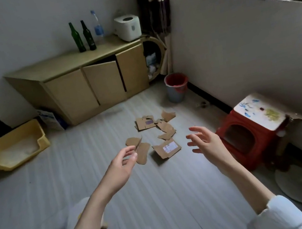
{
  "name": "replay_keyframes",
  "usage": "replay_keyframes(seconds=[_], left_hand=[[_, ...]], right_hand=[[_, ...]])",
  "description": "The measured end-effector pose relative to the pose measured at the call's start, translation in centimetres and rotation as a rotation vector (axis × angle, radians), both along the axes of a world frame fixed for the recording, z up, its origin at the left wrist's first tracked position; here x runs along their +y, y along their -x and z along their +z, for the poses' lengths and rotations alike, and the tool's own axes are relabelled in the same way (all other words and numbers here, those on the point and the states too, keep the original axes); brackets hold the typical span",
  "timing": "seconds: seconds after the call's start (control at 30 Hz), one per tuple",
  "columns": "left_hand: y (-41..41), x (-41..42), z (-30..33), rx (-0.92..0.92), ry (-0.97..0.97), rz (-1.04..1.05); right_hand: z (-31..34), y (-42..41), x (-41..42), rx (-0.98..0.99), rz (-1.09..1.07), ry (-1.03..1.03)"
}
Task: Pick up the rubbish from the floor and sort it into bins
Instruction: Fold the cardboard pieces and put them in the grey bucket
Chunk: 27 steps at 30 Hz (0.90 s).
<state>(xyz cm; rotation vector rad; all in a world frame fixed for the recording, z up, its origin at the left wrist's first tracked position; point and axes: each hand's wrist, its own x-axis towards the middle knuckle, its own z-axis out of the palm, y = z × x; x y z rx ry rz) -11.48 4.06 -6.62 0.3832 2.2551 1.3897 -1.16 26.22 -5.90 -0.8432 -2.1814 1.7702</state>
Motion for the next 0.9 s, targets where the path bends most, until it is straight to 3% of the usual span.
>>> replay_keyframes(seconds=[0.4, 0.7, 0.9], left_hand=[[34.7, 9.0, -2.2, -0.033, 0.054, -0.100], [51.2, 19.1, -5.5, -0.123, 0.152, -0.284], [62.9, 23.9, -6.1, -0.085, 0.194, -0.293]], right_hand=[[-3.9, 30.7, 6.9, -0.117, -0.102, 0.022], [-6.7, 44.2, 15.1, -0.214, -0.276, 0.051], [-7.5, 54.9, 19.3, -0.221, -0.318, 0.113]])
